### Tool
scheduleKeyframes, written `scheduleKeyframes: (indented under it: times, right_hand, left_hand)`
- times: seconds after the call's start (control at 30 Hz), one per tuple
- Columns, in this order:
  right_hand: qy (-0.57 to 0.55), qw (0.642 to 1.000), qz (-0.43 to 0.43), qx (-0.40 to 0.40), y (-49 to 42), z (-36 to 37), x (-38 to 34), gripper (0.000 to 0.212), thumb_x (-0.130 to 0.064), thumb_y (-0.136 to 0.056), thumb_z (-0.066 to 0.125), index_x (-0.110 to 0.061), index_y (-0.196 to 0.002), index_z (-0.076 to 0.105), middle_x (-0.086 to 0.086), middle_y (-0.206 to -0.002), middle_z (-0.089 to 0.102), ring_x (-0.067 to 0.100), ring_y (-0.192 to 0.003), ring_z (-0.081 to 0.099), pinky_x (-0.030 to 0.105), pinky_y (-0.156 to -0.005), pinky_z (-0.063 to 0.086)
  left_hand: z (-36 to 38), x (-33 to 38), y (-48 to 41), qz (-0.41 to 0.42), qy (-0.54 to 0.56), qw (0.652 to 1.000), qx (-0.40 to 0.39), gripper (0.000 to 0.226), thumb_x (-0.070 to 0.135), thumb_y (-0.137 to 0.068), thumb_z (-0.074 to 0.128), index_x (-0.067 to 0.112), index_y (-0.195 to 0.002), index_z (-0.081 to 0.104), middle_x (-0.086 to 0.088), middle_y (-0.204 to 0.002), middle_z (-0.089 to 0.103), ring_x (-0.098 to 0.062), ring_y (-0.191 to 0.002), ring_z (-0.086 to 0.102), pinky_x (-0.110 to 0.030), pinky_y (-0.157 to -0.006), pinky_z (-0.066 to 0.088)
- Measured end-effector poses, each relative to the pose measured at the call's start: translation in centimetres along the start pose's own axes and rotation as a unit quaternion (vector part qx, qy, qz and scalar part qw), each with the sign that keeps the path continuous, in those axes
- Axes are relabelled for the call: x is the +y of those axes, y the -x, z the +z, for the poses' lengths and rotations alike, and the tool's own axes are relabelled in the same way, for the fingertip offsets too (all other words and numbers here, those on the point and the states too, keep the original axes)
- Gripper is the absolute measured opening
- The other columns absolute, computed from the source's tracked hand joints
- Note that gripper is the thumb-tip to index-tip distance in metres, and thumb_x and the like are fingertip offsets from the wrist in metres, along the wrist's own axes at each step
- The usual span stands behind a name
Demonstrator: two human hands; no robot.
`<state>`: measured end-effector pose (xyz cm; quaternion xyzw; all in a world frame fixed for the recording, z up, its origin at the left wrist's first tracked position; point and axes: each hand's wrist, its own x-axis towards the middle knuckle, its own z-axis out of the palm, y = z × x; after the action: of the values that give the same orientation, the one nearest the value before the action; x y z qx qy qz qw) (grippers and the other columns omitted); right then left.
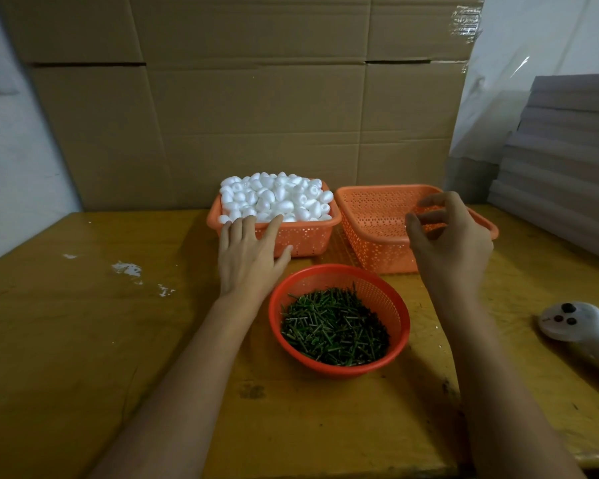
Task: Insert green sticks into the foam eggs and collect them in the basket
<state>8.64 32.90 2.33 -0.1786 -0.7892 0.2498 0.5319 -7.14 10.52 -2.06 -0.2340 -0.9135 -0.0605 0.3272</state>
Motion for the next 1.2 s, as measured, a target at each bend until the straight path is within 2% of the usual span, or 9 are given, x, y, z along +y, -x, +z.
scheduleKeyframes:
  times: [0.13, 0.23, 0.43, 0.67, 0.8, 0.93, 1.2]
  right_hand:
    - [-0.003, 1.0, -0.002, 0.004, 0.08, -0.11, -0.14, 0.021, -0.03, -0.095, 0.073, -0.028, -0.112, 0.061, -0.022, -0.091, 0.063, 0.006, -0.073, 0.069, 0.046, -0.07, 0.063]
    - [-0.004, 1.0, -0.008, 0.009, 0.1, -0.13, -0.3, 0.021, -0.028, -0.095, 0.074, -0.025, -0.112, 0.062, -0.02, -0.093, 0.063, 0.008, -0.074, 0.07, 0.046, -0.068, 0.064]
    - [-0.011, 1.0, -0.006, 0.003, 0.15, -0.24, -0.54, 0.022, -0.028, -0.095, 0.073, -0.025, -0.114, 0.061, -0.019, -0.093, 0.064, 0.007, -0.076, 0.071, 0.045, -0.069, 0.064]
    - [-0.013, 1.0, 0.003, 0.015, 0.06, -0.37, -0.71, 0.021, -0.03, -0.094, 0.074, -0.028, -0.111, 0.062, -0.021, -0.09, 0.065, -0.002, -0.072, 0.067, 0.042, -0.067, 0.063]
    - [-0.02, 1.0, 0.006, 0.013, 0.08, -0.44, -0.8, 0.021, -0.03, -0.095, 0.075, -0.028, -0.111, 0.062, -0.02, -0.089, 0.066, 0.001, -0.071, 0.068, 0.042, -0.065, 0.064]
    - [-0.023, 1.0, 0.005, 0.008, 0.14, -0.38, -0.85, 0.022, -0.029, -0.095, 0.075, -0.027, -0.112, 0.062, -0.019, -0.091, 0.066, 0.003, -0.073, 0.069, 0.042, -0.066, 0.064]
    - [-0.027, 1.0, 0.002, 0.007, 0.15, -0.22, -0.69, 0.022, -0.029, -0.094, 0.075, -0.028, -0.112, 0.062, -0.019, -0.09, 0.066, 0.004, -0.072, 0.07, 0.042, -0.065, 0.064]
  left_hand:
    - [-0.39, 0.1, 0.07, -0.003, -0.002, 1.0, 0.013, 0.054, 0.057, -0.101, 0.052, 0.024, -0.143, 0.058, -0.012, -0.127, 0.064, -0.031, -0.12, 0.056, -0.046, -0.105, 0.038]
    - [-0.52, 0.15, 0.04, -0.009, -0.003, 1.0, 0.011, 0.051, 0.057, -0.101, 0.053, 0.023, -0.138, 0.061, -0.01, -0.123, 0.067, -0.03, -0.117, 0.058, -0.046, -0.102, 0.039]
    - [-0.63, 0.09, 0.04, -0.016, -0.003, 1.0, 0.016, 0.05, 0.059, -0.1, 0.051, 0.022, -0.131, 0.067, -0.006, -0.123, 0.069, -0.028, -0.117, 0.059, -0.046, -0.105, 0.036]
    - [-0.78, 0.2, 0.11, -0.027, -0.012, 0.999, 0.012, 0.055, 0.061, -0.1, 0.05, 0.014, -0.122, 0.07, -0.006, -0.118, 0.073, -0.028, -0.115, 0.06, -0.047, -0.104, 0.037]
    - [-0.76, 0.2, 0.04, -0.034, -0.009, 0.999, 0.009, 0.057, 0.062, -0.1, 0.047, 0.016, -0.124, 0.069, -0.004, -0.124, 0.071, -0.027, -0.119, 0.058, -0.046, -0.106, 0.037]
    - [-0.62, 0.2, 0.04, -0.033, -0.01, 0.999, 0.009, 0.06, 0.063, -0.1, 0.046, 0.017, -0.135, 0.063, -0.002, -0.139, 0.063, -0.026, -0.127, 0.054, -0.045, -0.11, 0.034]
    - [-0.66, 0.15, 0.0, -0.029, 0.038, 0.999, 0.016, 0.063, 0.058, -0.098, 0.057, 0.018, -0.146, 0.058, -0.007, -0.159, 0.049, -0.03, -0.14, 0.049, -0.048, -0.117, 0.029]
